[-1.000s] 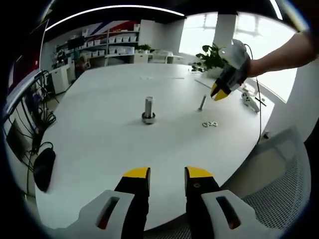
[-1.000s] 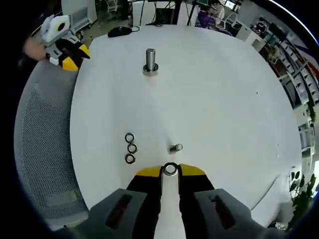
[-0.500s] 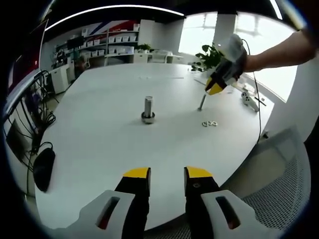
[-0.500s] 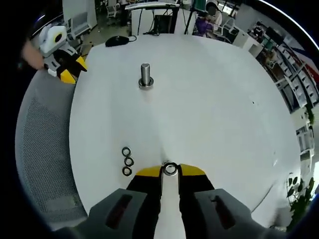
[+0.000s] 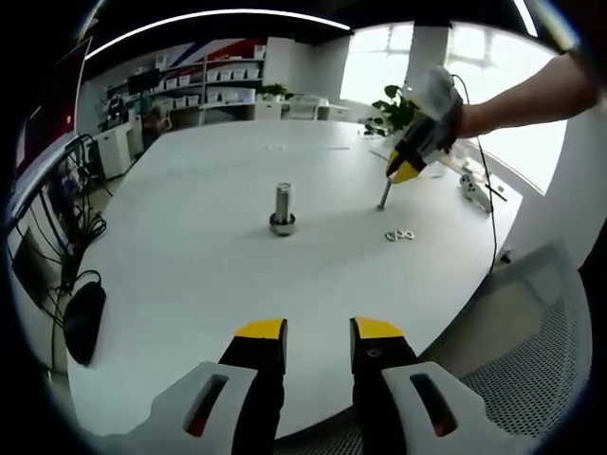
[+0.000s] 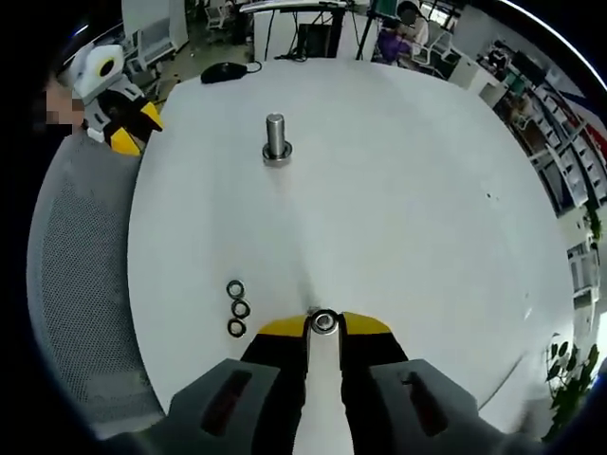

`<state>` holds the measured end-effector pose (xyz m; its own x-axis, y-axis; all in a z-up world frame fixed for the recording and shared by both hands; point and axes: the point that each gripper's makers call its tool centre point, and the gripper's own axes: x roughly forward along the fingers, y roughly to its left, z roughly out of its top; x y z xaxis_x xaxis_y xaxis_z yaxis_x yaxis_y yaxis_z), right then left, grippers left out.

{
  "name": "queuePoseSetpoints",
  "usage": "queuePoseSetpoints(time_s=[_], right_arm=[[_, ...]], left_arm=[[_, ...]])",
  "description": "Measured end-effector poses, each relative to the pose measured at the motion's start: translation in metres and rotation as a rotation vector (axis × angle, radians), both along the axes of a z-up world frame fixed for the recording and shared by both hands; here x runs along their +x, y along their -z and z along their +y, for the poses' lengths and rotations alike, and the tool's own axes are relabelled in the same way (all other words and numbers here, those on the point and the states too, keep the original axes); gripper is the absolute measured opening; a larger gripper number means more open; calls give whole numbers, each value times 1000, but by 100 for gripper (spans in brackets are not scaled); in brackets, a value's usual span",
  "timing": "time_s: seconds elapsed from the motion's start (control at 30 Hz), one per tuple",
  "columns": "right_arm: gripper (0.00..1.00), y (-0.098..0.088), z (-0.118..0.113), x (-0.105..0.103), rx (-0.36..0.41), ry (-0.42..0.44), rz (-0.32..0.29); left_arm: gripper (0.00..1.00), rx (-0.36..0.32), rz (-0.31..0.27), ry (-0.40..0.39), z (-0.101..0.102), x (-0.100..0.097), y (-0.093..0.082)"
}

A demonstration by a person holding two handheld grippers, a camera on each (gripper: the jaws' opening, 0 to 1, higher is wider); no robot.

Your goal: Place the washer onto the threaded stud by aligning its center hole with the stud, sliding it down to the base, and recovering from edge contact or off-axis alignment until the washer reaches the visible bottom stop.

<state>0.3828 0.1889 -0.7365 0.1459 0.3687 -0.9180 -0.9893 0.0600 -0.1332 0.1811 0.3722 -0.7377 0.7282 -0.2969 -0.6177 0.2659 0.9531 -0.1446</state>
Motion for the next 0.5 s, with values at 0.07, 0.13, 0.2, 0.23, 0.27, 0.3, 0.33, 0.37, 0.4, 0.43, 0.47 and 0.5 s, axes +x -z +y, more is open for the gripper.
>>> queuePoseSetpoints(time_s=[0.07,0.13,0.2,0.23,0.27,0.3,0.33,0.37,0.4,0.43,0.47,0.5], right_arm=[[14,2,0,1,-2,3,4],[14,3,1,2,-2,4,8],[14,6,2,1,-8,3,15],[14,8,2,1,-12,1,16],[14,9,3,1,-16,1,18],[14,11,3,1,-18,1,21],[14,13,2,0,-27,1,29],[14,15,3,-1,-30,-4,31],[14,17,2,-1,-38,-8,30],[14,18,2,0,-42,-8,31],[14,21,2,0,-45,-5,38],[14,22,2,1,-46,-3,41]], left_arm=[[24,-1,0,-1,0,0,0],[24,0,0,-1,0,0,0],[24,1,1,0,0,0,0],[24,1,1,-1,0,0,0],[24,0,0,-2,0,0,0],[24,-2,0,-2,1,0,0],[24,-2,2,-3,1,0,0],[24,-1,2,-3,1,0,0],[24,0,1,-2,1,0,1],[24,0,1,-2,1,0,1],[24,-1,2,-3,1,0,1],[24,1,2,-3,1,0,1]])
